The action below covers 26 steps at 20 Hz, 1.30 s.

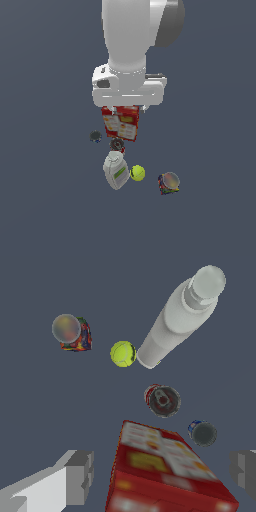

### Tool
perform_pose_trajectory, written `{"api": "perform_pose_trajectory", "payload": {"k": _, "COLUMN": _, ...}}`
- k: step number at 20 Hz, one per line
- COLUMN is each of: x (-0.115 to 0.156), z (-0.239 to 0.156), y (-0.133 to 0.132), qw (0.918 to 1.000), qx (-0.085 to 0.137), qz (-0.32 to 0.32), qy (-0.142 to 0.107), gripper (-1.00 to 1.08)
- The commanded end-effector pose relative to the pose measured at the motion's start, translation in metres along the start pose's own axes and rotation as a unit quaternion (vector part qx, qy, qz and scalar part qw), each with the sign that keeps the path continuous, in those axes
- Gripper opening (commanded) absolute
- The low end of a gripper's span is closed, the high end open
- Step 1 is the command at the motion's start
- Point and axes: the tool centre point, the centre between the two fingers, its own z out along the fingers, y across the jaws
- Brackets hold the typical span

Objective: Pick up a designated object from a clutter of objects.

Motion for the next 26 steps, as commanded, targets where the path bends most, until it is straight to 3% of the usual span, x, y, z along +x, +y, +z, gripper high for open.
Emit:
{"api": "perform_pose_trajectory", "payload": {"k": 1, "x": 0.000, "z": 0.000, "y": 0.000, "qw": 1.0000, "qx": 0.000, "qz": 0.000, "qy": 0.000, "gripper": 1.00}}
{"api": "perform_pose_trajectory", "payload": {"k": 11, "x": 0.005, "z": 0.002, "y": -0.011, "qw": 0.9999, "qx": 0.015, "qz": 0.000, "qy": -0.004, "gripper": 1.00}}
{"api": "perform_pose_trajectory", "payload": {"k": 26, "x": 0.010, "z": 0.025, "y": -0.001, "qw": 0.9993, "qx": 0.011, "qz": -0.034, "qy": 0.000, "gripper": 1.00}}
